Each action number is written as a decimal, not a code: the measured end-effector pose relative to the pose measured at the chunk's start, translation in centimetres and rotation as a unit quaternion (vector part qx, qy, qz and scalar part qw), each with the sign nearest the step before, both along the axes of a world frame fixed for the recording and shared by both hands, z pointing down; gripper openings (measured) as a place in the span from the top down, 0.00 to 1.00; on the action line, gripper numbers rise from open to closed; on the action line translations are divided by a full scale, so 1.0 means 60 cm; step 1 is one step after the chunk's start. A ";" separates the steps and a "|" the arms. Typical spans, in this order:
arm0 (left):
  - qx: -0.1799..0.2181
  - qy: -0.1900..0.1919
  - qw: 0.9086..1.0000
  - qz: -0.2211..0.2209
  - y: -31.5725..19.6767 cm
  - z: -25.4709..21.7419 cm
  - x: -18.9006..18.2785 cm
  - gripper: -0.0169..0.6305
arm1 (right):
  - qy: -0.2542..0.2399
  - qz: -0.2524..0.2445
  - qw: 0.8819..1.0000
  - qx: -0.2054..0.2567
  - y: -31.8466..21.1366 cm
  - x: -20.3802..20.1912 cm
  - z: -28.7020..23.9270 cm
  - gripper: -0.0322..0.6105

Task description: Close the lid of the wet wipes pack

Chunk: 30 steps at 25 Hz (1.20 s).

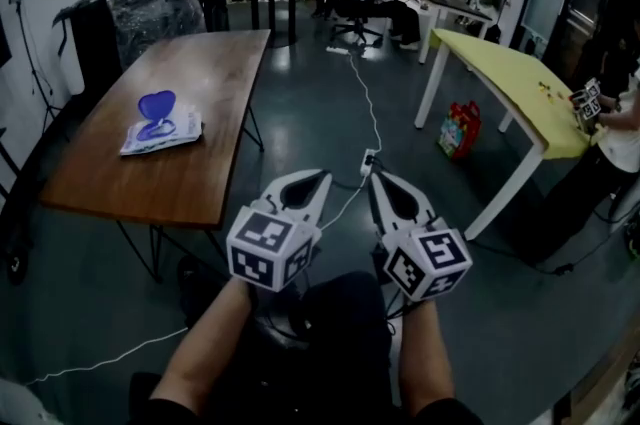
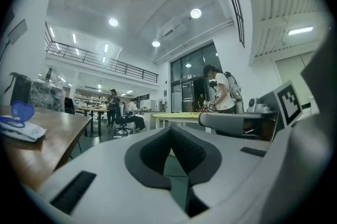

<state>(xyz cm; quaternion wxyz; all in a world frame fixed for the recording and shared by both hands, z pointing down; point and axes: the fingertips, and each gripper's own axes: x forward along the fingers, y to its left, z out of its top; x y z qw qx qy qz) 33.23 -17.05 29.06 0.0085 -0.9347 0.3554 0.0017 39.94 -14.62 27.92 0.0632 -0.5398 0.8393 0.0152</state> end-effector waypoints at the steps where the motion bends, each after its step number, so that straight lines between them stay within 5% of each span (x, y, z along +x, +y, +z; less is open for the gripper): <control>1: 0.001 0.000 1.000 -0.001 -0.004 -0.002 -0.006 0.96 | 0.001 0.000 1.000 0.000 -0.004 -0.006 -0.001 0.94; 30: -0.009 -0.006 1.000 0.001 -0.204 0.000 -0.296 0.96 | 0.052 0.019 0.998 -0.026 -0.208 -0.309 -0.001 0.94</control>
